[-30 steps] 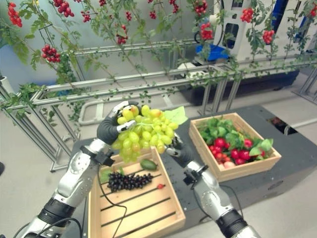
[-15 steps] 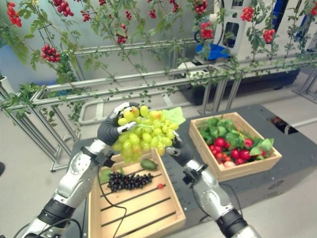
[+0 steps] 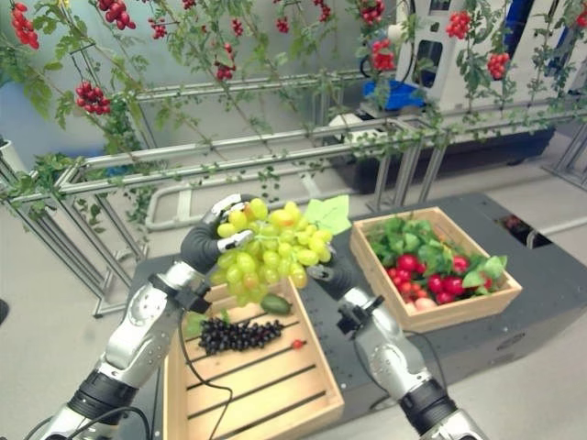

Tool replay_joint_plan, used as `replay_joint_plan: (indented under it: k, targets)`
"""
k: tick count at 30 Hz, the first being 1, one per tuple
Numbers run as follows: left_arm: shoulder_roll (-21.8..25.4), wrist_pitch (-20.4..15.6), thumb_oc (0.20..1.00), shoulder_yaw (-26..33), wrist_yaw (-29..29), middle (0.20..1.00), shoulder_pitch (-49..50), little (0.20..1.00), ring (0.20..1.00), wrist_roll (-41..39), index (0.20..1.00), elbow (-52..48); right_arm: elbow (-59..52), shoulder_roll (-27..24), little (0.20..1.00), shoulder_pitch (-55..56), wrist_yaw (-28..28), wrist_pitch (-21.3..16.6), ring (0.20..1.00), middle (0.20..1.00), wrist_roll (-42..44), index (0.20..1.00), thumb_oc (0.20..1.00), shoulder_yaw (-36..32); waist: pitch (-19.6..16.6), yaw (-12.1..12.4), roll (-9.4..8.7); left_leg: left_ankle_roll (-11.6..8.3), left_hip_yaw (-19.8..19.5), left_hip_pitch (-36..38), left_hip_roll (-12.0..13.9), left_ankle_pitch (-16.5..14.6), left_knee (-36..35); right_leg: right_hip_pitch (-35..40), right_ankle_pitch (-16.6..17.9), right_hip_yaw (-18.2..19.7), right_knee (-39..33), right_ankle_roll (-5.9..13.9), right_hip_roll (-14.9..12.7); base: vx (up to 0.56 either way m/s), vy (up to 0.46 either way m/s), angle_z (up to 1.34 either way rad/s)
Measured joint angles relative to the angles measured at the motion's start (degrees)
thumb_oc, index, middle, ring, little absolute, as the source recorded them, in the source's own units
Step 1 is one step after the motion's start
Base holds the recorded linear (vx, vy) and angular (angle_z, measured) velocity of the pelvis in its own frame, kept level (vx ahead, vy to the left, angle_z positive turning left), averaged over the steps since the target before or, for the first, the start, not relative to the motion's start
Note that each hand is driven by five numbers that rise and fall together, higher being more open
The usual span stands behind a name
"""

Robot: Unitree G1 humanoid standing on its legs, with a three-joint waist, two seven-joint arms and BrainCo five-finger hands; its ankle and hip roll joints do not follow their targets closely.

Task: Pick up the fruits from the basket on one side to the basket on the other side

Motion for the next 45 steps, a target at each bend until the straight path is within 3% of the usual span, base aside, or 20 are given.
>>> replay_joint_plan:
  k: [15, 23, 24, 25, 26, 31, 45]
  targets:
    - [2.4, -0.2, 0.200, -1.5, -1.9, 0.200, -2.0, 0.200, 0.200, -1.8, 0.200, -0.5, -2.6, 0.1, 1.000, -6.0, -0.2, -2.2, 1.000, 1.000, 0.0, 1.000, 1.000, -0.4, 0.2, -0.1, 0.27, 0.00, 0.4, 0.1, 0.0, -0.1, 0.0, 0.0, 0.0, 0.3, -0.1, 0.01, 0.0, 0.00, 0.000, 0.00]
    - [3.8, -0.3, 0.200, -4.6, -2.7, 0.200, -5.1, 0.200, 0.200, -2.4, 0.200, -0.5, -2.6, 0.2, 1.000, -6.0, -0.6, -2.4, 1.000, 1.000, 0.5, 1.000, 1.000, -0.4, 0.5, -0.3, 1.84, -0.27, 1.0, 0.3, -0.1, 0.1, 0.0, 0.2, 0.0, 0.7, -0.2, 0.08, 0.0, 0.00, 0.000, 0.00]
    - [3.8, -0.3, 0.200, -4.6, -2.7, 0.200, -5.1, 0.200, 0.200, -2.4, 0.200, -0.5, -2.6, 0.2, 0.818, -6.0, -0.6, -2.5, 0.818, 0.818, 0.6, 0.818, 0.818, -0.4, 0.6, -0.3, 2.06, -0.28, 1.0, 0.5, -0.1, 0.1, 0.0, 0.5, 0.1, 0.7, -0.3, 0.12, 0.0, 0.00, 0.000, 0.00]
    - [3.7, -0.3, 0.200, -4.8, -2.7, 0.200, -5.1, 0.200, 0.200, -2.4, 0.200, -0.5, -2.6, 0.3, 0.457, -6.0, -0.6, -2.4, 0.457, 0.457, 0.8, 0.457, 0.457, -0.4, 0.8, -0.5, 2.42, -0.23, 1.1, 0.9, -0.1, 0.1, 0.0, 0.9, 0.2, 0.8, -0.5, 0.12, 0.0, 0.00, 0.000, 0.00]
    - [3.7, -0.3, 0.200, -5.0, -2.7, 0.200, -5.1, 0.200, 0.200, -2.4, 0.200, -0.5, -2.6, 0.3, 0.200, -6.0, -0.6, -2.5, 0.200, 0.200, 1.2, 0.200, 0.200, -0.4, 0.8, -0.4, 2.79, -0.11, 1.2, 1.1, -0.1, -0.1, 0.0, 1.0, 0.1, 0.9, -0.6, 0.12, 0.0, 0.00, 0.000, 0.00]
    - [3.6, -0.5, 0.200, -5.9, -2.6, 0.200, -5.2, 0.200, 0.200, -2.4, 0.200, -0.5, -2.6, -0.1, 0.200, -5.9, -0.6, -2.6, 0.200, 0.200, 1.7, 0.200, 0.200, -0.8, 0.6, -0.6, 3.83, -0.11, 1.2, 1.1, -0.1, -0.1, 0.0, 1.0, 0.1, 1.0, -0.4, 0.12, 0.0, 0.00, 0.000, -0.01]
    - [1.5, -0.7, 0.200, -7.1, -3.6, 0.200, -5.2, 0.200, 0.200, -2.3, 0.200, -1.0, -2.6, 0.2, 0.200, -5.6, -1.3, -3.2, 0.200, 0.200, 3.8, 0.200, 0.200, -2.4, 0.6, -0.8, 3.90, 0.12, 1.2, 1.1, 0.0, -0.3, 0.0, 0.7, 0.1, 1.1, 0.1, 0.10, 0.0, 0.00, 0.000, 0.00]
